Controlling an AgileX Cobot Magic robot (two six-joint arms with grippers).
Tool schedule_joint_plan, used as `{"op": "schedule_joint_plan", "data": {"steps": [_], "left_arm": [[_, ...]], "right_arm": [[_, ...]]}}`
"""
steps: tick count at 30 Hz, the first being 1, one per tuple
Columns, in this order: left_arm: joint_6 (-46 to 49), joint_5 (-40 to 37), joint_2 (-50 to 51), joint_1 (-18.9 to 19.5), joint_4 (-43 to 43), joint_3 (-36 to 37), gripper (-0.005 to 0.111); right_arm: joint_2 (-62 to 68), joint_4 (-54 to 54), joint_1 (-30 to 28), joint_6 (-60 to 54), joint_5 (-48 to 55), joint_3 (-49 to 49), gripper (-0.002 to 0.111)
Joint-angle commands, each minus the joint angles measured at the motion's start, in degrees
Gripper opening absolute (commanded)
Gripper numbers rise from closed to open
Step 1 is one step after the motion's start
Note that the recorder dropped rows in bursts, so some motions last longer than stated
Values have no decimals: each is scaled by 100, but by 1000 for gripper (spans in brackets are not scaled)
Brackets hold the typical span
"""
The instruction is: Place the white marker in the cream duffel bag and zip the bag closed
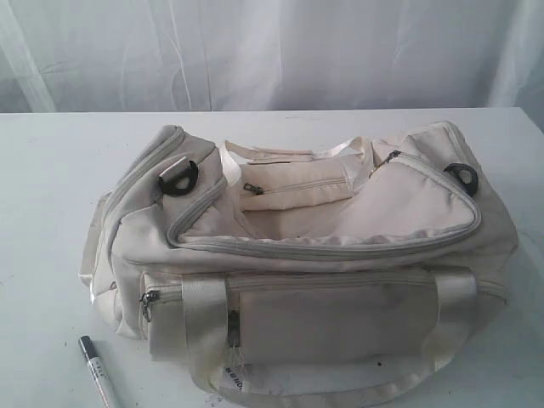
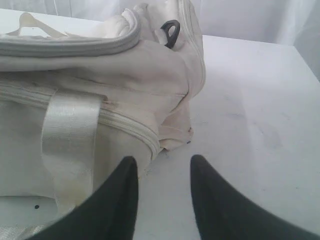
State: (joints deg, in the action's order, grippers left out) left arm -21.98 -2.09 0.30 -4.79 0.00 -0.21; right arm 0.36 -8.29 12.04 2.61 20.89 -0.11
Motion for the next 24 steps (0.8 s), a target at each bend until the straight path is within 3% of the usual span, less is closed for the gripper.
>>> {"op": "schedule_joint_plan", "data": {"steps": [1, 8, 13, 17, 24], "left_arm": [[-632, 461, -30, 5, 0, 21, 0], [-2038, 471, -30, 5, 0, -24, 0], [-1961, 375, -30, 5, 509, -781, 0], [-1787, -576, 196, -6, 546, -1551, 1], [-147, -844, 1283, -352, -435, -2384, 38]], "right_arm": [[-36, -42, -22, 29, -38, 11, 34], [-36, -42, -22, 29, -38, 11, 34], [-36, -42, -22, 29, -38, 11, 34], [-36, -42, -22, 29, -38, 11, 34], [-36, -42, -22, 29, -38, 11, 34]]}}
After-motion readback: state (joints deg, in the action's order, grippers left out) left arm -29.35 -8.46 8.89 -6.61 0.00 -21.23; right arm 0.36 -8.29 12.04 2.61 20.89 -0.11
